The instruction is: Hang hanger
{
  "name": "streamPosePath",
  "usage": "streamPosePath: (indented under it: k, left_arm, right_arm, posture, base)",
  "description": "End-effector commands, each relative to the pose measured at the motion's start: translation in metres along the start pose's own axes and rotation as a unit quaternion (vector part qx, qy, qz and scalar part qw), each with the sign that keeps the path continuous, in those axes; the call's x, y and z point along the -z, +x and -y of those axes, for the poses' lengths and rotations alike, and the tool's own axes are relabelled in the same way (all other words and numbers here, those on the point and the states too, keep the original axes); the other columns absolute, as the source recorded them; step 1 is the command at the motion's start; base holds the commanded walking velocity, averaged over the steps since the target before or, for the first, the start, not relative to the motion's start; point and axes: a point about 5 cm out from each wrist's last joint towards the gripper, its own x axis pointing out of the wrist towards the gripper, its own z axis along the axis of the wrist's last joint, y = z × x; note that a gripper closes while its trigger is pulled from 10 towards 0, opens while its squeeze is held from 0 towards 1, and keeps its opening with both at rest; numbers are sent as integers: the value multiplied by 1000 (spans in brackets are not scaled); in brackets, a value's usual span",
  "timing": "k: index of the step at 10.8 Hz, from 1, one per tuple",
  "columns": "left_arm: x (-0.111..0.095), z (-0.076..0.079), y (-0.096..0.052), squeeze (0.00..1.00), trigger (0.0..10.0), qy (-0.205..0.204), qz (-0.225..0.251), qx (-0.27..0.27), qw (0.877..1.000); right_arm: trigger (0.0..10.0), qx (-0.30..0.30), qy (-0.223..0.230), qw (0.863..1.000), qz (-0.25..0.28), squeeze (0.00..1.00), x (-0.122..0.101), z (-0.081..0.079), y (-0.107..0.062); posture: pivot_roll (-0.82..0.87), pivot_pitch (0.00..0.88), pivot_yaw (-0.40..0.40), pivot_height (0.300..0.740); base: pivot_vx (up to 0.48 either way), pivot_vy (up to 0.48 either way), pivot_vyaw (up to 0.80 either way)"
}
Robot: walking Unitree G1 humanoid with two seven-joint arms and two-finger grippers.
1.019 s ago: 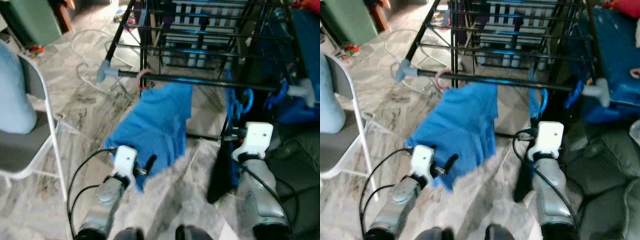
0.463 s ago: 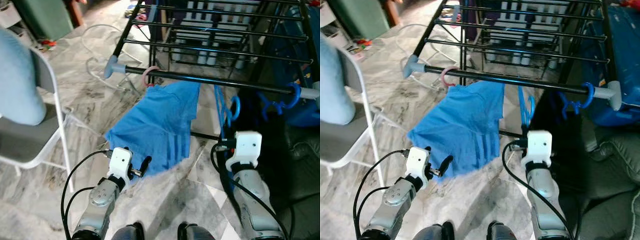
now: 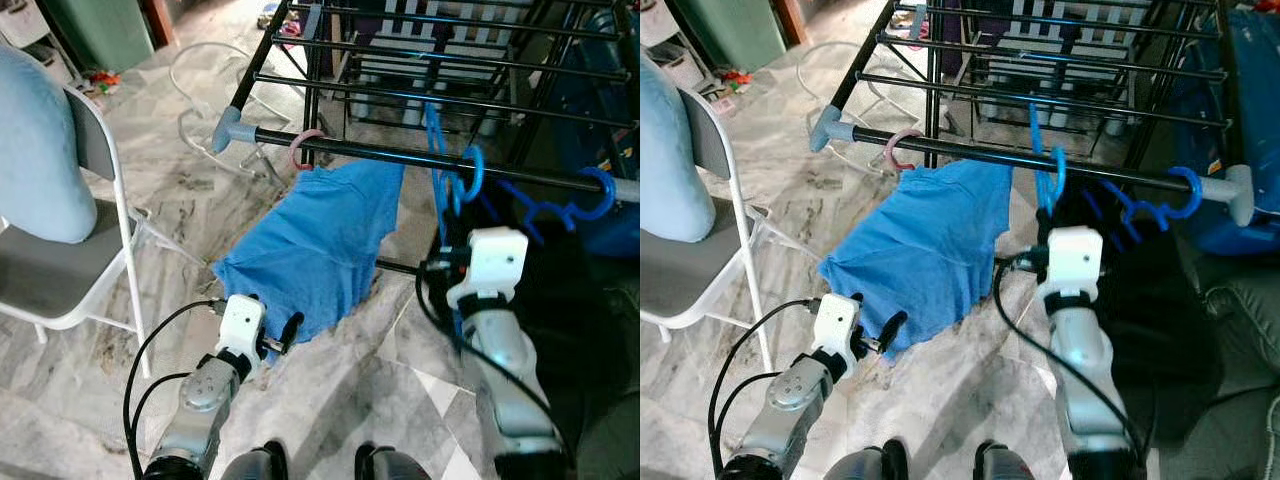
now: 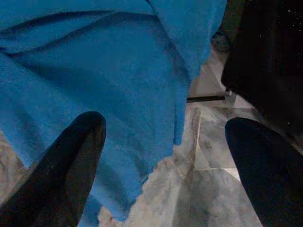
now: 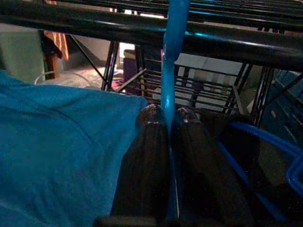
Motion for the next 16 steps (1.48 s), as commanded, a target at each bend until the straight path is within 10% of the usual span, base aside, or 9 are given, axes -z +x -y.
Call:
streamPosePath:
  k: [1, 7, 14, 15, 16]
  left_arm:
    - [7, -2, -4, 0, 10000, 4, -13, 1, 1000]
    - [9, -2, -5, 0, 10000, 8, -17, 1, 1000]
    - [11, -2, -8, 0, 10000, 9, -22, -2, 1000]
    - [11, -1, -7, 0, 10000, 9, -23, 1, 1000]
    - [11, -1, -7, 0, 10000, 10, -24, 3, 1000]
  right_arm:
    - [10000, 6, 20, 1000, -19, 0, 4, 1, 3]
    - [10000, 11, 80, 989, -127, 0, 31, -16, 37]
    - [10000, -8, 105, 978, -180, 0, 57, -31, 20]
    - [10000, -22, 91, 981, -171, 1000, 57, -31, 17]
    - [10000, -17, 92, 981, -169, 1000, 57, -26, 16]
  posture:
    - [-15, 198, 47, 740]
    - [3, 202, 50, 740]
    - [10, 203, 46, 740]
    - [7, 202, 49, 740]
    - [3, 202, 51, 740]
  base:
    - [0, 0, 0]
    - [0, 0, 0]
    - [0, 0, 0]
    - [0, 0, 0]
    - [0, 0, 0]
